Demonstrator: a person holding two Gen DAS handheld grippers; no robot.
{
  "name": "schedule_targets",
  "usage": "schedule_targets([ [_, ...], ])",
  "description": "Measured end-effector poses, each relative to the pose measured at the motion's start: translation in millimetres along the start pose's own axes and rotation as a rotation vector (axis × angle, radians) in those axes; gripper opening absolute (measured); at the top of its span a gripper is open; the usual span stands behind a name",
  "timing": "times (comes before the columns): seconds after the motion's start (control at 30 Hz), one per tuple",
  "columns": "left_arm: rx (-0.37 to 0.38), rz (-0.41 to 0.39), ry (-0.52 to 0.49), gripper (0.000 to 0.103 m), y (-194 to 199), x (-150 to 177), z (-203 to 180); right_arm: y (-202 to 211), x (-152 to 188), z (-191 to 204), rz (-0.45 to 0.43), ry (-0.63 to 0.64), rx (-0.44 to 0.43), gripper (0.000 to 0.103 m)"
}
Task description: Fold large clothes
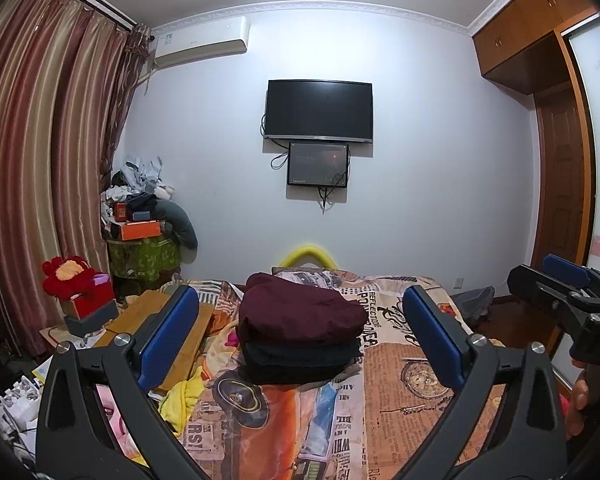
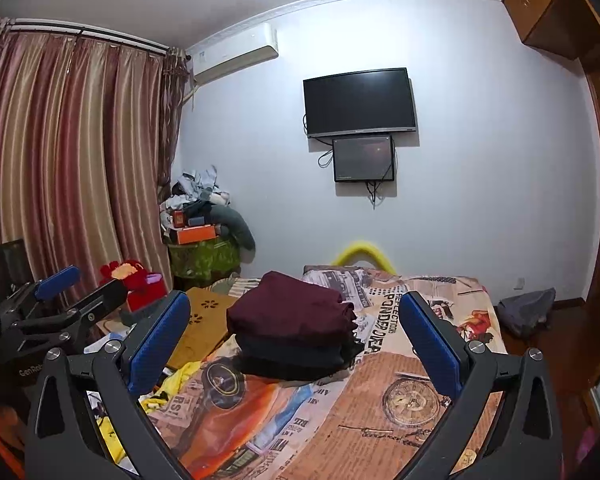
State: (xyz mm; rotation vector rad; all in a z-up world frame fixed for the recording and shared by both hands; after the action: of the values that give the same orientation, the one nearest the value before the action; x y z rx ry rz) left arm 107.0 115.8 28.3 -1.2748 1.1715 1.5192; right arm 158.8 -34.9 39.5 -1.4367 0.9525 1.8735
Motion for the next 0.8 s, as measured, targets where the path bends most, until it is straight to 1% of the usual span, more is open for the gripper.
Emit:
schedule_targets([
  [0.37, -0.008, 0.003, -0.009, 0.102, -0.9, 2.5, -0.8, -1.8, 2.5, 4.9, 0.027, 0.012, -0.007, 0.103],
  [0.63, 0.002, 0.013, 0.000, 0.102, -3.4, 5.8, 0.5, -2.9, 4.3, 5.3, 0.038, 0.013, -0.003, 0.103],
  [0.8, 0.024, 0.020, 0.000, 0.102, -4.6, 6.5, -1.0, -2.1, 4.9, 4.7, 0.038, 0.014, -0.001, 0.103],
])
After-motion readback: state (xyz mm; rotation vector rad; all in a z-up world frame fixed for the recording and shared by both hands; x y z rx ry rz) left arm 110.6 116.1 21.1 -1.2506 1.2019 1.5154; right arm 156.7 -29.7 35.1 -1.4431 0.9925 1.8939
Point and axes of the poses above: each gripper's, at about its wrist camera, not at the fingertips, and y roughly against the way its jaws point, z to its left, x to its underside, the point moved 8 cm from there along -y, roughly the way its jaws point, and after that the axes turned 6 degrees about -y, right-handed, at the moved point
